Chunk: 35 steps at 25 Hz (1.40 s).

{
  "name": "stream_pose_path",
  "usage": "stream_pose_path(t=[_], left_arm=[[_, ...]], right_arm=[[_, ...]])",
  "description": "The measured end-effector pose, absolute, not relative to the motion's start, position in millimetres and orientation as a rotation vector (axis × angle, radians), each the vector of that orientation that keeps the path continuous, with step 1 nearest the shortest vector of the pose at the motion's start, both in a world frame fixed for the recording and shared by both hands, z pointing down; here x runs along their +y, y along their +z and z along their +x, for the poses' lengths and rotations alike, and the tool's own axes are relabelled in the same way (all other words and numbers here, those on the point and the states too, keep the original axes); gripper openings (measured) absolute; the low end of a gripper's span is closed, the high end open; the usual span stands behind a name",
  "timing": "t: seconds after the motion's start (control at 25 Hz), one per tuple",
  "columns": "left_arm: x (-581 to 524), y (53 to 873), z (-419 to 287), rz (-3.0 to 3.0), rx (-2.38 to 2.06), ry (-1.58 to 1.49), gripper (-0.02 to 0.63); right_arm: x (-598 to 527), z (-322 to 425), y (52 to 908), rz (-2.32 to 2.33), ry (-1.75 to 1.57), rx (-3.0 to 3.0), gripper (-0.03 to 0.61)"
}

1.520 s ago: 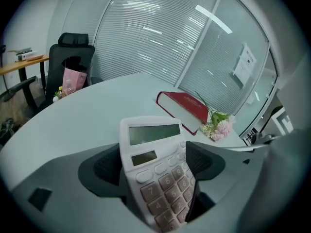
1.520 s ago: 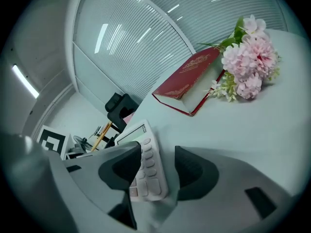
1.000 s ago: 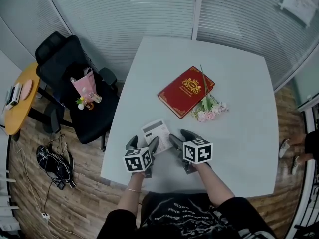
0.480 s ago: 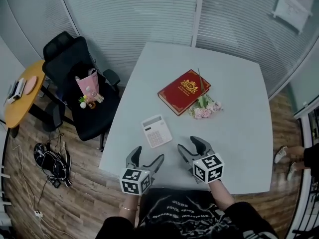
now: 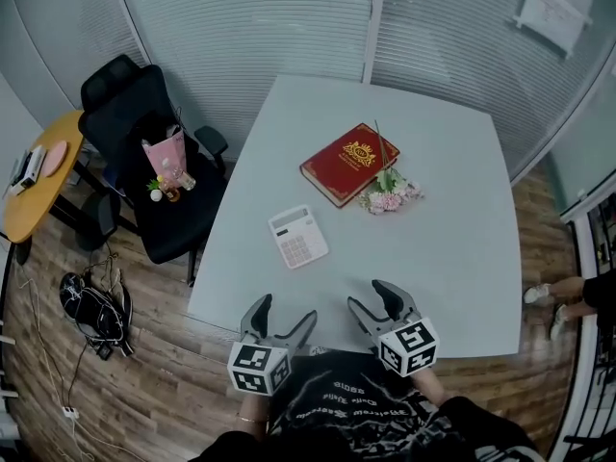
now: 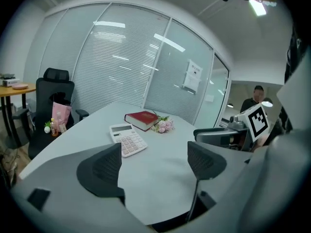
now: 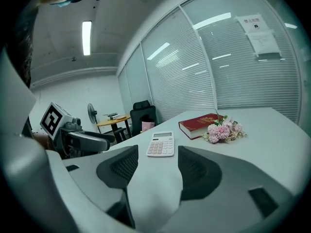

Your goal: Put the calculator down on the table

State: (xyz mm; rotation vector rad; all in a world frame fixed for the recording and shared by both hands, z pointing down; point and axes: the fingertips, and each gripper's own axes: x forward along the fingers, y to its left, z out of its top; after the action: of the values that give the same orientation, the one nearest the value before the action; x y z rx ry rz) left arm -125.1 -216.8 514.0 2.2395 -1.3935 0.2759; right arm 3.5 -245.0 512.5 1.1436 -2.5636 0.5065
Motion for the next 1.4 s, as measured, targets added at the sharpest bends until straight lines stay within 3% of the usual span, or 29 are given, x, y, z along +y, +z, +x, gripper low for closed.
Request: stream_pose_path(t=[0.2,0.48,0.56,0.72,1.4], left_arm=[[-211.3,503.3,-124.7,2.257,-1.36,0.189,0.431],[-196.5,503.9,-116.2,2.329,-1.323,0.23,0.408],[-195.4,500.3,-117.5,2.338,-1.351,0.223,0.278],[-199.0,490.2,-125.2,2.333,-1.403,0.133,0.025],[-193.1,485.5,-124.8,2.359,-1.395,0.123,0.02]], right_arm=[[-232.0,-7.5,505.0,1.118,0.396,-2.569,0.254],[-221.4,-9.2,500.8,1.139,0.315,-2.559,0.084],[-220.5,-8.8,497.9,1.151,0.301,-2.56,0.024],[-220.8,-9.5,494.9,1.159,0.293,-2.571,0.009],[-217.8,-18.5,481.7,1.129,0.176,-2.592,0.006]])
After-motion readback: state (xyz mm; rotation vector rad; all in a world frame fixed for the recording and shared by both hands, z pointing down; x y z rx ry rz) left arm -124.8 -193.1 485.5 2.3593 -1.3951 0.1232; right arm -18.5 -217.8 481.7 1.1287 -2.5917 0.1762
